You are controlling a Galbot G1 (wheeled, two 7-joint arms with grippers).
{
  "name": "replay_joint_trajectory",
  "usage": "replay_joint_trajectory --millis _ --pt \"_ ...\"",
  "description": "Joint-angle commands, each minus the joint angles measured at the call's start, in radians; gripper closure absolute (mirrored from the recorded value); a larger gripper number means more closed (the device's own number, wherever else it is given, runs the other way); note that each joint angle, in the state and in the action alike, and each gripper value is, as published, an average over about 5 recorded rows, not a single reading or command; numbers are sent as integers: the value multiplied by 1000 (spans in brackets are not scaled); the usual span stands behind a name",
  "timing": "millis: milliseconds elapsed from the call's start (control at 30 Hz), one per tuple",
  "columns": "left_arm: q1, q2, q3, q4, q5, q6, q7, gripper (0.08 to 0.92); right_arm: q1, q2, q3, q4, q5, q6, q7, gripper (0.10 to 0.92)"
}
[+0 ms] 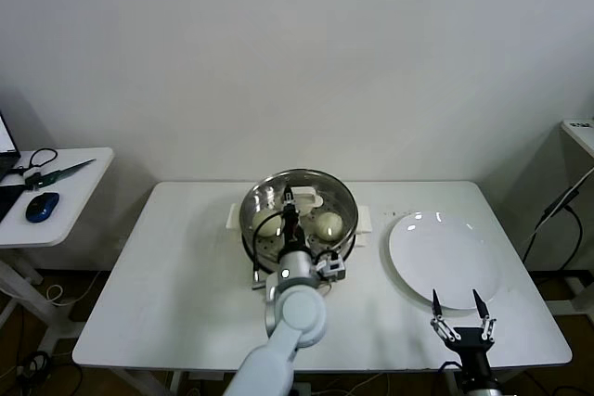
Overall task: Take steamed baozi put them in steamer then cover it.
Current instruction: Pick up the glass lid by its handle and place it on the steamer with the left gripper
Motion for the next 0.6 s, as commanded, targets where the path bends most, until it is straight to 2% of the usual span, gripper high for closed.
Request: replay_joint_trajectory --millis 33,467,600 --pt "2 -49 -6 14 1 -2 -10 852 1 0 2 3 0 2 2 203" --pt "44 -49 -5 14 11 -27 -10 849 6 4 2 4 -6 3 24 203" --pt "51 -49 2 -8 -1 -37 1 777 8 7 0 7 -10 -5 33 203"
